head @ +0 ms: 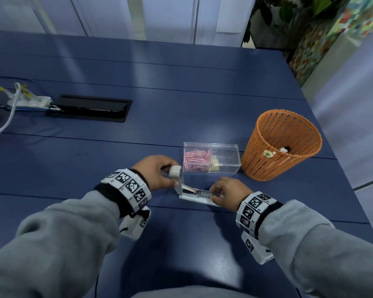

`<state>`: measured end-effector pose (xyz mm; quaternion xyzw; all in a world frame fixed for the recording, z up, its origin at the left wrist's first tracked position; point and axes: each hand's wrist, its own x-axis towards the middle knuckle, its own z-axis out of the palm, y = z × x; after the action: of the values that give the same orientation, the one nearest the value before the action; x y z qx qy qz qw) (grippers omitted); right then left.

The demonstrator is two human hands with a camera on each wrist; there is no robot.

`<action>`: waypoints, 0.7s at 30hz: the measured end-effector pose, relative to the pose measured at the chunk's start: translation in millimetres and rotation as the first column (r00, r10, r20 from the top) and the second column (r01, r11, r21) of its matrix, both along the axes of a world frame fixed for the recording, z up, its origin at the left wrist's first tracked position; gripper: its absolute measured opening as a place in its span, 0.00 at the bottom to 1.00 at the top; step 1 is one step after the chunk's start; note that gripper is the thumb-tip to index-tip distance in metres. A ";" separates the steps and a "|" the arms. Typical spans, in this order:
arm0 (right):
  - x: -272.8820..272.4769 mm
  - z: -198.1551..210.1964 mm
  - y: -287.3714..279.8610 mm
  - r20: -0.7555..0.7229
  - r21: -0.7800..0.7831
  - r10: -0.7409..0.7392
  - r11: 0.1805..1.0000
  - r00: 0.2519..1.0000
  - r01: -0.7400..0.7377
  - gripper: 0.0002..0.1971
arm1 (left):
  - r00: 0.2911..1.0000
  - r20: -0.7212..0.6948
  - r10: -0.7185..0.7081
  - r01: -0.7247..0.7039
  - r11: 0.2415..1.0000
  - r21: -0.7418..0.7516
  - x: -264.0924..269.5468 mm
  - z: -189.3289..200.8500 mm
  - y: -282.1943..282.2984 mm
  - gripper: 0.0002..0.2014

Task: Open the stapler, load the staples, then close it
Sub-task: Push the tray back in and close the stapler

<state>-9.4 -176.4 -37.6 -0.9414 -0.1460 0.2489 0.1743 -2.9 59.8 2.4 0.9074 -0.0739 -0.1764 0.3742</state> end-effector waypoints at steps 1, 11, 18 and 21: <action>-0.3 -0.5 -1.1 -0.011 0.000 -0.011 1.000 1.000 0.011 0.14 | 1.000 -0.023 -0.015 0.014 1.000 -0.024 1.8 -1.0 -6.6 0.15; -5.4 -15.0 -17.1 -0.151 0.124 -0.263 0.951 0.953 0.282 0.13 | 0.974 -0.147 -0.175 0.191 0.977 0.099 2.1 -31.7 -53.6 0.15; -6.9 -17.8 -19.8 -0.357 0.262 -0.247 0.899 0.901 0.350 0.18 | 0.967 -0.148 -0.206 0.238 0.939 0.248 0.6 -43.5 -59.4 0.16; -6.3 -20.0 -19.2 -0.378 0.284 -0.252 0.884 0.891 0.370 0.16 | 0.965 -0.151 -0.215 0.255 0.908 0.333 1.3 -47.8 -54.6 0.16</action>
<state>-15.7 -195.6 -57.6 -0.8515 -0.0012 0.3413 0.3981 -1.5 5.2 -45.3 0.9326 -0.1291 -0.2807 0.1865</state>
